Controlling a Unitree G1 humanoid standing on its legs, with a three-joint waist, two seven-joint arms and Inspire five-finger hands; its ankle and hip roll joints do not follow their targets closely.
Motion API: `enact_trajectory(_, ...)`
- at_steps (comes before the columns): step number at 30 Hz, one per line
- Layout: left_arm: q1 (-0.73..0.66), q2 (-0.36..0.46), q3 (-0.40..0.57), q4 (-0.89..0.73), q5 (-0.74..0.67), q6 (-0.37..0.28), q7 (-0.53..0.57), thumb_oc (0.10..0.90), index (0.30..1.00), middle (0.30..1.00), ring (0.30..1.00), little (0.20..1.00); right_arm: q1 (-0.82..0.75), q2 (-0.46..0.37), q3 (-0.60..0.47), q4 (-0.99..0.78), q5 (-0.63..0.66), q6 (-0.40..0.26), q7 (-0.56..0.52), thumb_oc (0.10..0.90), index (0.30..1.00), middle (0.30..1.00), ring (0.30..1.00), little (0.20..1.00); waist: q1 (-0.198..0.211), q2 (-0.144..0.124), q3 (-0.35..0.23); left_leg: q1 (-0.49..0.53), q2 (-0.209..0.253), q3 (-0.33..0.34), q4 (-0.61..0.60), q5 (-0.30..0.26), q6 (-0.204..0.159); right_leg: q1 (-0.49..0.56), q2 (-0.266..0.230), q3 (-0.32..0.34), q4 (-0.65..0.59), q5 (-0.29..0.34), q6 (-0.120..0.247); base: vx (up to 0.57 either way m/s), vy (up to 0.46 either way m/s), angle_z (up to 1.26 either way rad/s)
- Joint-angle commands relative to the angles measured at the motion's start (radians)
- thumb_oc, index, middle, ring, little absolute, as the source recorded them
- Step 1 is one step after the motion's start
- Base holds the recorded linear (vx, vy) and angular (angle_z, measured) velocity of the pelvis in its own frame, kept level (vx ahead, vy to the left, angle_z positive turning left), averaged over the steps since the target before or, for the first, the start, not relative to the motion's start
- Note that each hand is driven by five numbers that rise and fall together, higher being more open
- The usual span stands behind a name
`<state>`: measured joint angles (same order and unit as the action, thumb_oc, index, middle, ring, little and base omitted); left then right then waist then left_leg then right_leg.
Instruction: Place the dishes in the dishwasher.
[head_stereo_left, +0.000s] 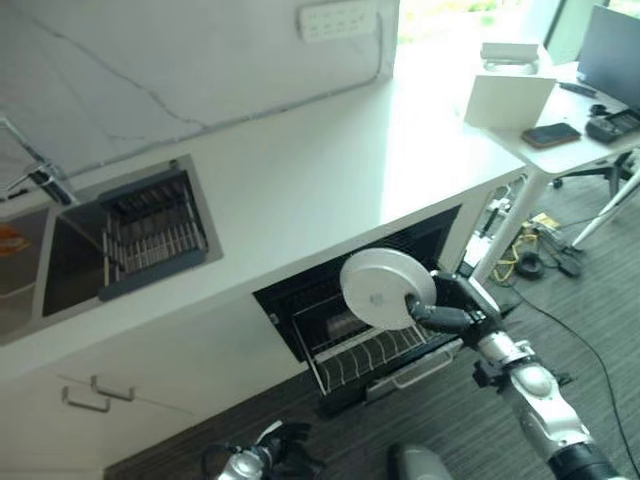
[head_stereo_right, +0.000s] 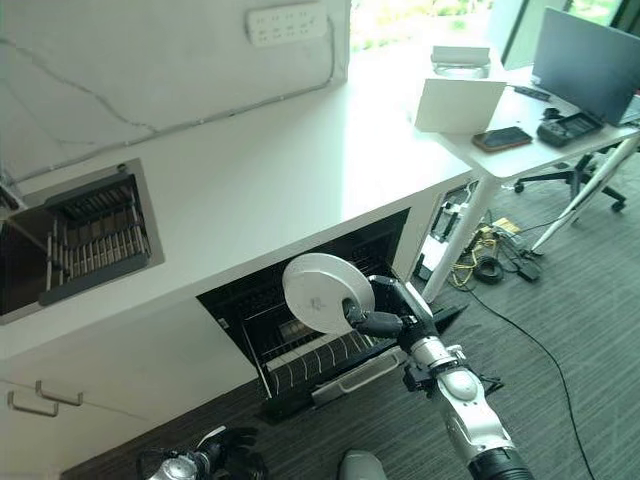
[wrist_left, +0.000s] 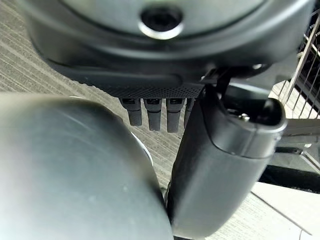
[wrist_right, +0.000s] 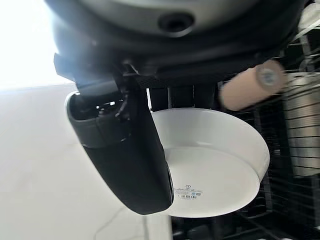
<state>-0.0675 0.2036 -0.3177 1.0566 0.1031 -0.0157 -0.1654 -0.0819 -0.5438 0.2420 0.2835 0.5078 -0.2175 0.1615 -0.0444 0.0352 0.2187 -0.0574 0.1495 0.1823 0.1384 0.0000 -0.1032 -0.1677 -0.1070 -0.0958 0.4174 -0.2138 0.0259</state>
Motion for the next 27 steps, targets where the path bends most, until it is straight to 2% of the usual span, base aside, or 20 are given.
enact_trajectory(1, 0.057, 0.069, -0.057, 0.025, 0.059, 0.018, -0.013, 0.800, 0.900, 0.900, 0.900, 0.900, -0.159, 0.030, -0.033, -0.104, -0.065, -0.104, -0.004, 0.400, 0.300, 0.300, 0.300, 0.300, 0.019, -0.035, 0.010, -0.038, -0.019, -0.075, 0.162, -0.207, 0.038, 0.035, -0.077, -0.058, -0.117, 0.037, 0.087, -0.04, 0.024, 0.14)
enact_trajectory(10, 0.032, 0.091, -0.074, -0.012, 0.053, 0.017, -0.025, 0.800, 0.900, 0.900, 0.900, 0.900, -0.288, 0.020, 0.061, 0.104, -0.234, -0.057, -0.100, 0.400, 0.300, 0.300, 0.300, 0.300, 0.064, -0.025, 0.056, -0.075, -0.039, -0.107, 0.162, -0.200, 0.043, 0.011, -0.100, -0.087, -0.117, 0.053, 0.093, -0.04, 0.018, 0.17)
enact_trajectory(14, 0.027, 0.096, -0.100, -0.035, 0.062, 0.006, -0.017, 0.800, 0.900, 0.900, 0.900, 0.900, -0.360, 0.034, 0.069, 0.198, -0.328, 0.011, -0.326, 0.400, 0.300, 0.300, 0.300, 0.300, 0.078, -0.016, 0.073, -0.080, -0.044, -0.112, 0.162, -0.200, 0.044, 0.006, -0.110, -0.094, -0.117, 0.059, 0.094, -0.01, 0.045, 0.05)
enact_trajectory(20, 0.000, 0.101, -0.137, -0.052, 0.040, -0.002, 0.016, 0.800, 0.900, 0.900, 0.900, 0.900, -0.478, 0.053, 0.096, 0.264, -0.444, 0.087, -0.560, 0.400, 0.300, 0.300, 0.300, 0.300, 0.094, 0.001, 0.111, -0.101, -0.055, -0.117, 0.162, -0.195, 0.049, -0.016, -0.117, -0.091, -0.117, 0.069, 0.091, -0.04, 0.054, 0.04)
enact_trajectory(22, -0.003, 0.102, -0.141, -0.051, 0.049, -0.013, 0.029, 0.800, 0.900, 0.900, 0.900, 0.900, -0.491, 0.051, 0.098, 0.272, -0.459, 0.088, -0.598, 0.400, 0.300, 0.300, 0.300, 0.300, 0.096, 0.003, 0.116, -0.103, -0.057, -0.119, 0.162, -0.195, 0.050, -0.018, -0.118, -0.090, -0.117, 0.070, 0.091, 0.00, 0.036, 0.07)
enact_trajectory(23, -0.004, 0.104, -0.162, -0.060, 0.075, -0.034, 0.064, 0.800, 0.900, 0.900, 0.900, 0.900, -0.526, 0.044, 0.098, 0.294, -0.508, 0.085, -0.709, 0.400, 0.300, 0.300, 0.300, 0.300, 0.105, 0.008, 0.126, -0.107, -0.063, -0.124, 0.162, -0.194, 0.053, -0.020, -0.120, -0.091, -0.117, 0.072, 0.090, 0.02, 0.039, 0.07)
enact_trajectory(26, -0.008, 0.106, -0.189, -0.070, 0.083, -0.042, 0.092, 0.800, 0.900, 0.900, 0.900, 0.900, -0.554, 0.029, 0.089, 0.309, -0.541, 0.076, -0.821, 0.400, 0.300, 0.300, 0.300, 0.300, 0.112, 0.013, 0.133, -0.113, -0.070, -0.130, 0.162, -0.194, 0.055, -0.024, -0.123, -0.093, -0.117, 0.074, 0.090, 0.01, 0.042, 0.02)
enact_trajectory(27, -0.008, 0.111, -0.203, -0.079, 0.076, -0.045, 0.103, 0.800, 0.900, 0.900, 0.900, 0.900, -0.568, 0.017, 0.081, 0.324, -0.552, 0.054, -0.877, 0.400, 0.300, 0.300, 0.300, 0.300, 0.116, 0.018, 0.139, -0.116, -0.074, -0.134, 0.162, -0.194, 0.057, -0.026, -0.124, -0.094, -0.117, 0.074, 0.090, 0.00, 0.050, 0.07)
